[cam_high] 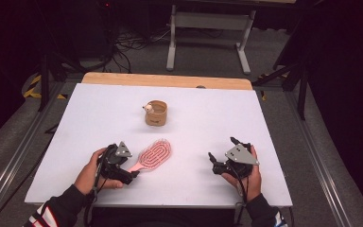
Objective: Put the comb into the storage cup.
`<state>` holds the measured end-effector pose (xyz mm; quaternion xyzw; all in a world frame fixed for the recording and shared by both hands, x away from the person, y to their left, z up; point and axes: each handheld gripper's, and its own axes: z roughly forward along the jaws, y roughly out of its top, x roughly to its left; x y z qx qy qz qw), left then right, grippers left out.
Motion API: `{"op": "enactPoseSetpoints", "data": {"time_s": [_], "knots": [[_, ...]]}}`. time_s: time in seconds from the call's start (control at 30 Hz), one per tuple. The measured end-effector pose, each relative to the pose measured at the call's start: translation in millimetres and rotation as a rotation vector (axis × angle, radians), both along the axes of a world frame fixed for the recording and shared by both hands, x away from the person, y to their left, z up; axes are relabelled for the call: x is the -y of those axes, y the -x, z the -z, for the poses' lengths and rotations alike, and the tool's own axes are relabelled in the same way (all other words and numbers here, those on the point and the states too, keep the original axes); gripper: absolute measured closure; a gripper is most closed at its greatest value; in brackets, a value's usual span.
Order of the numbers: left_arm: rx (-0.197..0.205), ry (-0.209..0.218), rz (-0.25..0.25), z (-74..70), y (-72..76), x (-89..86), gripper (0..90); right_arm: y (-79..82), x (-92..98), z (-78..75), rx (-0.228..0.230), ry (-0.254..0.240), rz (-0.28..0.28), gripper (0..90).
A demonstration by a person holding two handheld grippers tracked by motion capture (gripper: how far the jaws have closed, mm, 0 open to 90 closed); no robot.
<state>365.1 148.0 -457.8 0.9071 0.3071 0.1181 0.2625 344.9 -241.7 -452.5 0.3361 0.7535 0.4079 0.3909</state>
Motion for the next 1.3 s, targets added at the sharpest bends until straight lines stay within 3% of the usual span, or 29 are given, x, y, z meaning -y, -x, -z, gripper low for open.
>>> {"op": "enactPoseSetpoints", "data": {"time_s": [0.1, 0.37, 0.53, 0.67, 0.87, 1.17, 1.3], "knots": [[-0.02, -0.008, -0.023, 1.1, -4.9, 7.4, 22.3, -0.2, 0.3, 0.1, -0.001, 0.002, 0.0, 7.8], [-0.08, 0.016, 0.031, -0.6, -14.4, 8.7, 30.5, -1.0, 0.0, 0.8, -0.002, 0.005, 0.0, 7.9], [-0.096, -0.023, 0.03, -3.7, -14.7, 13.6, 33.4, -0.6, -1.5, 1.0, -0.001, 0.009, -0.001, 8.0], [-0.102, -0.038, 0.057, -6.0, -14.5, 16.7, 42.1, -1.2, -1.4, 1.7, -0.006, 0.01, -0.003, 8.0], [-0.138, -0.056, 0.098, -9.0, -20.2, 18.5, 47.3, -1.0, -1.9, 1.6, 0.0, 0.011, 0.008, 8.3], [-0.11, -0.067, 0.123, -9.9, -16.7, 20.8, 63.2, -0.1, -1.8, 1.0, 0.002, 0.013, 0.005, 8.5], [-0.105, -0.035, 0.125, -8.1, -15.7, 18.8, 69.2, 0.5, -4.1, 1.3, -0.001, 0.018, -0.004, 8.5]]}}
